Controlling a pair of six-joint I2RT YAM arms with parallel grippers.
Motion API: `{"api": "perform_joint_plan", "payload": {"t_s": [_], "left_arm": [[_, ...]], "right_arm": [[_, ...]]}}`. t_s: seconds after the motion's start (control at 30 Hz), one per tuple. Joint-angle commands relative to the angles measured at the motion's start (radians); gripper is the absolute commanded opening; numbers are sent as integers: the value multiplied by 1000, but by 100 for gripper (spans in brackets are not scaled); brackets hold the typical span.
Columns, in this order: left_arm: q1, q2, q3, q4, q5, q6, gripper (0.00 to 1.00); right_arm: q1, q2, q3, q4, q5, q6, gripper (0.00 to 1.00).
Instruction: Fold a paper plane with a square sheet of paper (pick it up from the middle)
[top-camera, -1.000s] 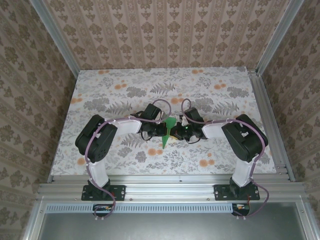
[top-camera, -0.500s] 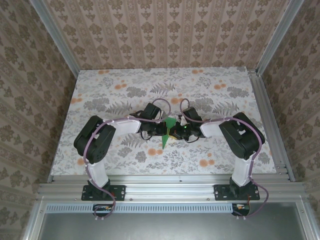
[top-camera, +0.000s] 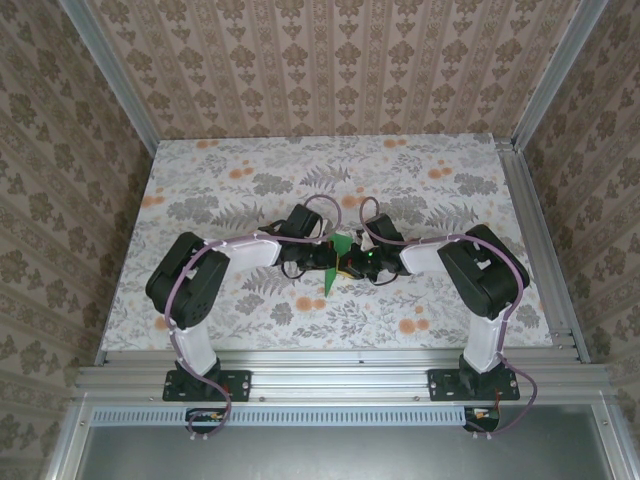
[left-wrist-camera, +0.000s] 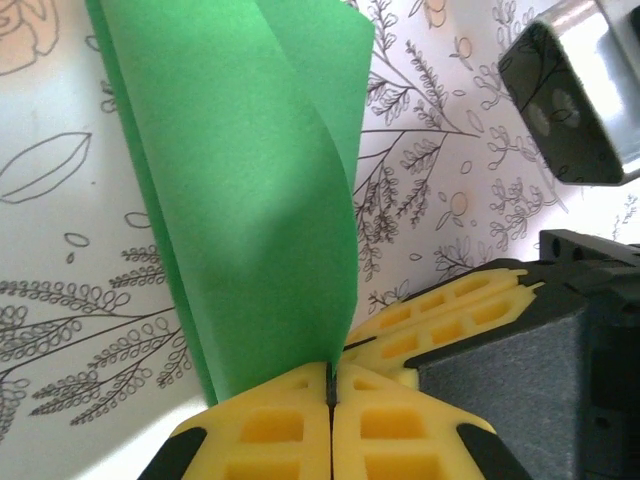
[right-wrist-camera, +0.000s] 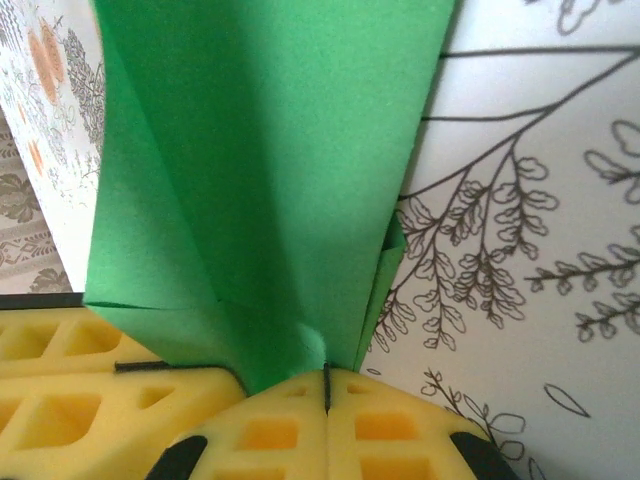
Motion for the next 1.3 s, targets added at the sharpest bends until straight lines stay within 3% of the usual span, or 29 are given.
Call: {"api": "perform_joint_plan", "payload": {"t_s": [0.0, 0.53, 1.27], "left_arm": [[-4, 24, 2, 36, 27, -23, 6], [12, 37, -23, -32, 9, 55, 7], [21, 15, -36, 75, 114, 35, 14]], "right_arm": [[12, 26, -22, -5, 32, 22, 4], [11, -7, -47, 23, 32, 19, 1], [9, 3, -68, 77, 32, 39, 1]]}}
